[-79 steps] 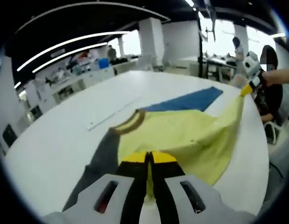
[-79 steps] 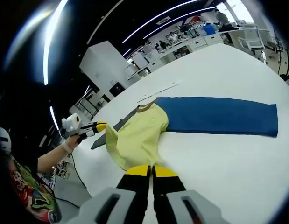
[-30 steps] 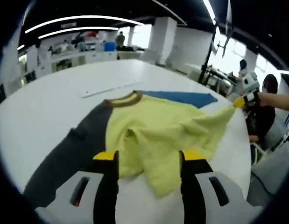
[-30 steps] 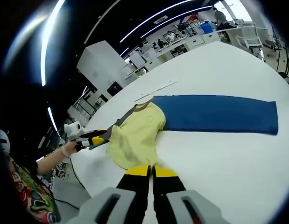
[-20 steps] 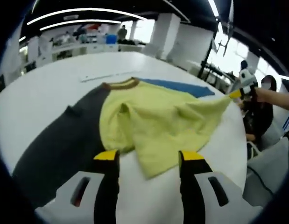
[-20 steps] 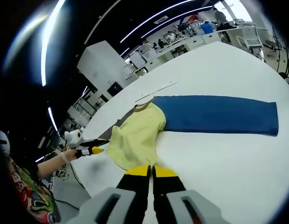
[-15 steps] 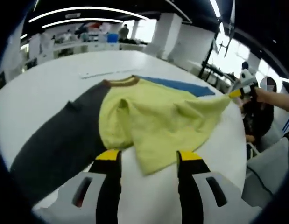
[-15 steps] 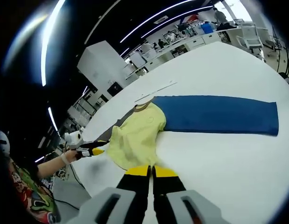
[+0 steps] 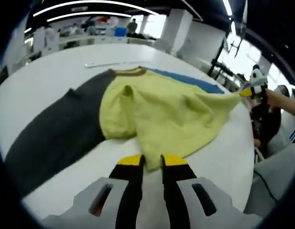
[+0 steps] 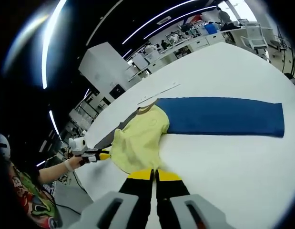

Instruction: Fold the garment on the visible template until the final outline fits inside the template.

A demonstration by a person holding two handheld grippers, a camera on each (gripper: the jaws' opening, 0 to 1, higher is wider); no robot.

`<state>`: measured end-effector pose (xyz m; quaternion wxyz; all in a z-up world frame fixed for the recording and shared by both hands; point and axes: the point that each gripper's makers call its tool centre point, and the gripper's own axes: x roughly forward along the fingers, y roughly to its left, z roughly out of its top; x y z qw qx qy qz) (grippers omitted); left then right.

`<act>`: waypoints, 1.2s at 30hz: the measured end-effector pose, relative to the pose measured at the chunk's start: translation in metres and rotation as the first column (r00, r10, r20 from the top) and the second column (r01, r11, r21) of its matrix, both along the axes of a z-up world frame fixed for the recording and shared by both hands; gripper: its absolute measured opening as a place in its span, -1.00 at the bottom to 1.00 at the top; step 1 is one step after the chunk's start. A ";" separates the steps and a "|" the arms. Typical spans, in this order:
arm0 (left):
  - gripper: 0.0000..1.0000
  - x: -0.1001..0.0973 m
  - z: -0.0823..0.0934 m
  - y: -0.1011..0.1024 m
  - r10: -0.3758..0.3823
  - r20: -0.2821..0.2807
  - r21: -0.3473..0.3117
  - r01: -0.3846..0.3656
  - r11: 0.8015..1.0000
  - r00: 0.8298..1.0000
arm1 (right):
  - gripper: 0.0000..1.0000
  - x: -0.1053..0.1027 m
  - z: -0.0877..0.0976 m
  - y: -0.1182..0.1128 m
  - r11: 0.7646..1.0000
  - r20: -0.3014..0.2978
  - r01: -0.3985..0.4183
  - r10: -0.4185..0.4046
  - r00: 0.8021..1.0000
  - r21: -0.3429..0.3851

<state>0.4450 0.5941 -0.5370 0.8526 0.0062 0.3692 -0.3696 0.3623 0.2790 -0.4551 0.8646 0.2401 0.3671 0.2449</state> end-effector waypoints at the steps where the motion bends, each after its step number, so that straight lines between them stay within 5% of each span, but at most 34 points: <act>1: -0.90 0.000 0.000 0.001 0.006 -0.007 0.001 -0.006 1.000 1.000 | -1.00 0.000 0.000 0.000 1.000 0.000 0.000 0.000 1.000 0.000; 13: -0.99 -0.016 0.019 0.012 0.038 -0.036 -0.041 -0.039 0.998 0.999 | -1.00 -0.005 0.003 0.004 1.000 0.001 -0.015 0.015 1.000 0.006; 25: -0.99 -0.072 0.044 0.044 0.063 -0.084 -0.063 -0.069 0.996 0.994 | -1.00 -0.039 0.000 0.023 0.998 -0.037 -0.056 0.058 0.998 0.038; 33: -0.99 -0.125 0.026 0.066 0.120 -0.229 0.007 -0.122 0.992 0.966 | -1.00 -0.068 -0.012 0.037 0.993 -0.090 -0.108 0.112 0.990 0.052; 36: -0.99 -0.130 0.017 0.067 0.124 -0.240 0.022 -0.122 0.992 0.963 | -1.00 -0.074 -0.020 0.039 0.991 -0.112 -0.124 0.128 0.985 0.044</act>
